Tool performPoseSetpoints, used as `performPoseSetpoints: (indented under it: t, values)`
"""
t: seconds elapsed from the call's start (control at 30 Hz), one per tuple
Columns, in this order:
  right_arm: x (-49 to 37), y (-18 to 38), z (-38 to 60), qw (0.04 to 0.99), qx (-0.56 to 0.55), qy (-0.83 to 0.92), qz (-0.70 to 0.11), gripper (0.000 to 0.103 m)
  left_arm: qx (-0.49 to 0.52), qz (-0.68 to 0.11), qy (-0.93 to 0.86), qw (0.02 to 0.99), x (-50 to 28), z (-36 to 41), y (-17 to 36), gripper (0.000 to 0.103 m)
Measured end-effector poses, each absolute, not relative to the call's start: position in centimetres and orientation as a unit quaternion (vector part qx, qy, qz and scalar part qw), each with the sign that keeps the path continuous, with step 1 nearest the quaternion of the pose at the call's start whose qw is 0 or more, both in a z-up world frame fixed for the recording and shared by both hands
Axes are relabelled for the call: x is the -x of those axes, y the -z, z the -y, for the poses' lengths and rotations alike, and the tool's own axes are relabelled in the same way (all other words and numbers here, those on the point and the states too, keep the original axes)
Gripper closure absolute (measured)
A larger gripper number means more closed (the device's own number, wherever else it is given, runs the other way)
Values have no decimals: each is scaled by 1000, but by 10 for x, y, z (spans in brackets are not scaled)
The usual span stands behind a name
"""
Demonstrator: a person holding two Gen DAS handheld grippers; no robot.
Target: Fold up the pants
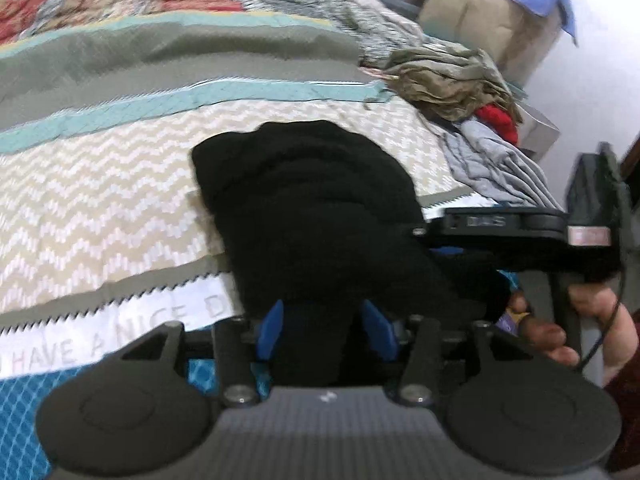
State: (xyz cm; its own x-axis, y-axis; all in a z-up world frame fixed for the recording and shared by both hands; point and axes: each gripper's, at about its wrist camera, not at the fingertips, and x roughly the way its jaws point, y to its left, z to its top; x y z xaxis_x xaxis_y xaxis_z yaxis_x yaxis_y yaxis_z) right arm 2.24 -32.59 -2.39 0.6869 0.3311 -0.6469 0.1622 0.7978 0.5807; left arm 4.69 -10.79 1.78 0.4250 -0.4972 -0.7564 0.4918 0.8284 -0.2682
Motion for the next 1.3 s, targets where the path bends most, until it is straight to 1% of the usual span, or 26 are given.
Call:
performPoseSetpoints:
  t: [0.07,0.13,0.33,0.6,0.7,0.87,1.07,1.3]
  values:
    - [-20,15,328,864,-317,-47,-388,59,5,-459,270,846,-49,100,-18,54]
    - [-11,7,333,866,-328,-44,-374,57,-2,-465,244,851,-49,94,-20,52]
    - [10,-2,334,871,-335,-51,-355,55,-13,-472,186,862,-48,79,-24,50]
    - [31,-12,306,884,-299,-61,-353,55,-24,-466,176,867,-36,77,-28,47]
    - [28,-6,300,883,-289,-59,-365,56,-24,-465,174,868,-33,74,-29,46]
    - [18,22,300,868,-295,-39,-399,57,-23,-465,167,869,-31,69,-29,44]
    - [25,9,300,876,-285,-44,-386,56,-24,-466,161,869,-31,67,-28,42]
    - [43,-8,314,884,-308,-37,-350,49,-31,-468,161,868,-31,71,-27,42]
